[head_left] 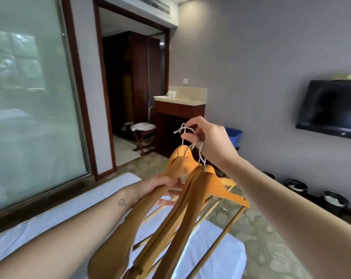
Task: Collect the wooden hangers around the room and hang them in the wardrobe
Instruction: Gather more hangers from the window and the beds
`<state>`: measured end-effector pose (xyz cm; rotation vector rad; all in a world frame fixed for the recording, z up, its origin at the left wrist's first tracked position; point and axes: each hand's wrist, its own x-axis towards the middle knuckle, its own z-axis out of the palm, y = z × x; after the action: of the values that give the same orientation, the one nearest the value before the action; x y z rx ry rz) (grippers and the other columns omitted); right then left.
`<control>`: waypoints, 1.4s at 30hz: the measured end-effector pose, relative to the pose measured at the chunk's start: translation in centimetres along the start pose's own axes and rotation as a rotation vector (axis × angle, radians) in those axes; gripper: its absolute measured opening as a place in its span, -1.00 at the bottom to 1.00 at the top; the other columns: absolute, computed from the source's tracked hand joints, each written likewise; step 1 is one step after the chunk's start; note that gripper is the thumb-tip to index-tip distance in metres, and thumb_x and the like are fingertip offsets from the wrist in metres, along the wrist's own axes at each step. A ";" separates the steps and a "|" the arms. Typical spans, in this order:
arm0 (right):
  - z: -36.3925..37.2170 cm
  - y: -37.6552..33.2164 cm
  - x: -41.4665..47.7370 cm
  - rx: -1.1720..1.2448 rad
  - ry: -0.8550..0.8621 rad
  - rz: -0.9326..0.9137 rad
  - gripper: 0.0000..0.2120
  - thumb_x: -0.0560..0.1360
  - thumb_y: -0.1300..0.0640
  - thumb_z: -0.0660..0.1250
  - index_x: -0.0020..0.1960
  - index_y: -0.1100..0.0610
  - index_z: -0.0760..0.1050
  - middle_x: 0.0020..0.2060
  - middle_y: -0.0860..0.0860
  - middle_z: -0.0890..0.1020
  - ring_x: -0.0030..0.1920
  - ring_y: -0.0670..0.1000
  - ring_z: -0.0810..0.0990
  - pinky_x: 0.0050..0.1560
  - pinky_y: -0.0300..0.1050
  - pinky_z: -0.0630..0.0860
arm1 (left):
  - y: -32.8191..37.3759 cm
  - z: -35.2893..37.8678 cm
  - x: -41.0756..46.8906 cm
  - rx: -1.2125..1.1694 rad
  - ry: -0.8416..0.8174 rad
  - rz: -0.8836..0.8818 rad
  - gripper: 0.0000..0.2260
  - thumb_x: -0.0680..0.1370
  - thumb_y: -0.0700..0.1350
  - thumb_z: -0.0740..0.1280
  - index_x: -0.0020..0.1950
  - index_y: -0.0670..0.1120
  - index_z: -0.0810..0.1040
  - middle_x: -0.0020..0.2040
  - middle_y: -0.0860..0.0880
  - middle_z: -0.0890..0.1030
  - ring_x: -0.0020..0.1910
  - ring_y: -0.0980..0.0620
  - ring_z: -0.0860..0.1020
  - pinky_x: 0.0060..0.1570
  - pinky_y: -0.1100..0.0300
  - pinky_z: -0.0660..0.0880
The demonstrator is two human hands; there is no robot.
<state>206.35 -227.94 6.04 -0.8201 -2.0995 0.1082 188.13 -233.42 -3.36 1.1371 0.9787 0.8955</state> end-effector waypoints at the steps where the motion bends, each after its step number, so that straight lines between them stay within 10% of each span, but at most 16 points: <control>1: -1.1 0.9 -0.3 -0.096 -0.001 0.011 -0.59 0.47 -0.08 0.39 0.25 0.06 0.45 -0.13 -0.03 0.54 -0.19 0.00 0.52 -0.20 -0.06 0.51 | 0.2 0.8 1.0 0.011 -0.041 -0.006 -0.71 0.39 -0.10 0.38 0.08 -0.13 0.52 0.00 -0.09 0.68 0.00 -0.02 0.66 -0.05 0.10 0.59; 5: -5.5 5.5 -1.9 -0.183 0.020 0.066 -0.96 0.53 0.11 0.36 -0.06 0.07 0.57 -0.21 -0.09 0.48 -0.19 0.02 0.49 -0.25 -0.09 0.44 | 1.3 4.6 5.1 0.162 -0.118 0.014 -0.69 0.38 -0.15 0.36 0.11 -0.13 0.47 -0.01 -0.03 0.70 -0.03 -0.01 0.67 -0.12 0.14 0.60; 13: -14.5 14.3 -2.9 -0.154 -0.037 0.124 -0.60 0.39 0.45 0.22 -0.08 0.01 0.64 -0.29 -0.06 0.68 -0.25 -0.02 0.63 -0.16 -0.09 0.56 | 2.8 11.6 15.5 0.289 -0.379 0.031 -0.55 0.31 -0.09 0.41 0.17 -0.13 0.47 0.12 -0.09 0.64 0.08 -0.16 0.62 0.14 -0.10 0.53; 18: -18.8 18.8 -2.9 -0.327 -0.014 0.114 -0.84 0.46 0.22 0.35 0.02 0.04 0.51 -0.19 -0.10 0.65 -0.22 0.07 0.59 -0.15 -0.06 0.57 | 3.2 16.9 20.5 0.311 -0.443 0.072 -0.53 0.27 -0.07 0.42 0.13 -0.18 0.48 0.03 -0.05 0.66 -0.02 -0.08 0.65 0.02 0.06 0.58; 28: -23.5 28.4 -3.0 -0.442 0.044 0.220 -0.60 0.49 0.30 0.37 0.24 -0.02 0.41 -0.19 -0.14 0.53 -0.18 -0.04 0.56 -0.21 -0.14 0.54 | 4.0 22.7 29.7 0.372 -0.439 0.117 -0.76 0.49 -0.19 0.35 0.14 -0.14 0.51 0.00 -0.03 0.68 -0.05 0.00 0.66 -0.04 0.17 0.57; 42: -23.6 39.9 3.5 -0.528 -0.094 0.409 -0.44 0.34 -0.27 0.43 0.22 -0.07 0.39 -0.35 -0.06 0.52 -0.23 0.03 0.54 -0.28 -0.08 0.45 | 5.0 21.2 46.2 0.329 -0.515 0.114 -0.74 0.42 -0.06 0.45 0.05 -0.12 0.56 -0.11 -0.05 0.66 -0.15 0.03 0.64 -0.19 0.21 0.56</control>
<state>243.15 -199.66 9.14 -1.5827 -2.0418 -0.2042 222.61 -195.81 -3.01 1.6179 0.6486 0.4930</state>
